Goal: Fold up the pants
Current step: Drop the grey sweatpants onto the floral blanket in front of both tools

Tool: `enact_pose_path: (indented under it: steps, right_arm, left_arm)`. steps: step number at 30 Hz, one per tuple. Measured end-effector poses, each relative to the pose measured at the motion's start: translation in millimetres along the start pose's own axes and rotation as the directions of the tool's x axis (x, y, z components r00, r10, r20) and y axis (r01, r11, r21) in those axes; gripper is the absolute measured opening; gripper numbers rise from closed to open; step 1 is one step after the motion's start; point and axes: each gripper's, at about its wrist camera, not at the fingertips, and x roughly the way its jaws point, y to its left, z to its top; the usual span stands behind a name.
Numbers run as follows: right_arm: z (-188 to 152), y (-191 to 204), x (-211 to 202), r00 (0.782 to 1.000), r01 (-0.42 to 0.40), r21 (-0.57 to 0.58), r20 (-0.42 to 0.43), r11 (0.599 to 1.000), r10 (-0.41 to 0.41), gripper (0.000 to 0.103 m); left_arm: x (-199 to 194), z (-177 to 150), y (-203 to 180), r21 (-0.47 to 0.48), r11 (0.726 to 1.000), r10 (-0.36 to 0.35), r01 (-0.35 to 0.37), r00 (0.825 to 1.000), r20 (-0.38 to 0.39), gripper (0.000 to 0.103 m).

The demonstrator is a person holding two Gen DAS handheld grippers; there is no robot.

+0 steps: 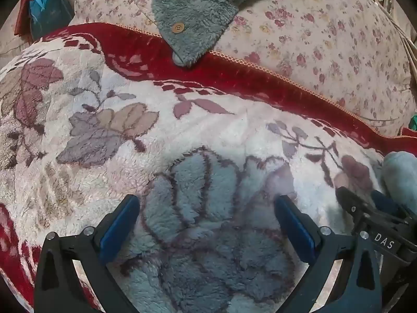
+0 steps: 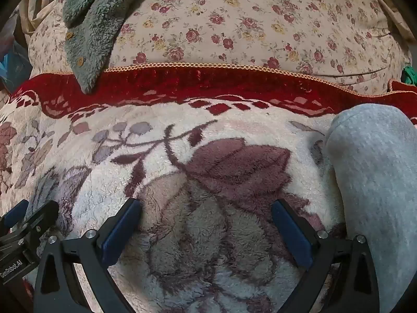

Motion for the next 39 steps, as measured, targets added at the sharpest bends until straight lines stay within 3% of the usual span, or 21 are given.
enact_pose_path:
  steps: [39]
  right_arm:
    - [-0.5, 0.1, 0.9, 1.000, -0.003, 0.001, -0.001, 1.000, 0.003, 0.102]
  left_arm:
    - [1.1, 0.2, 0.7, -0.007, 1.000, -0.009, 0.009, 1.000, 0.001, 0.103]
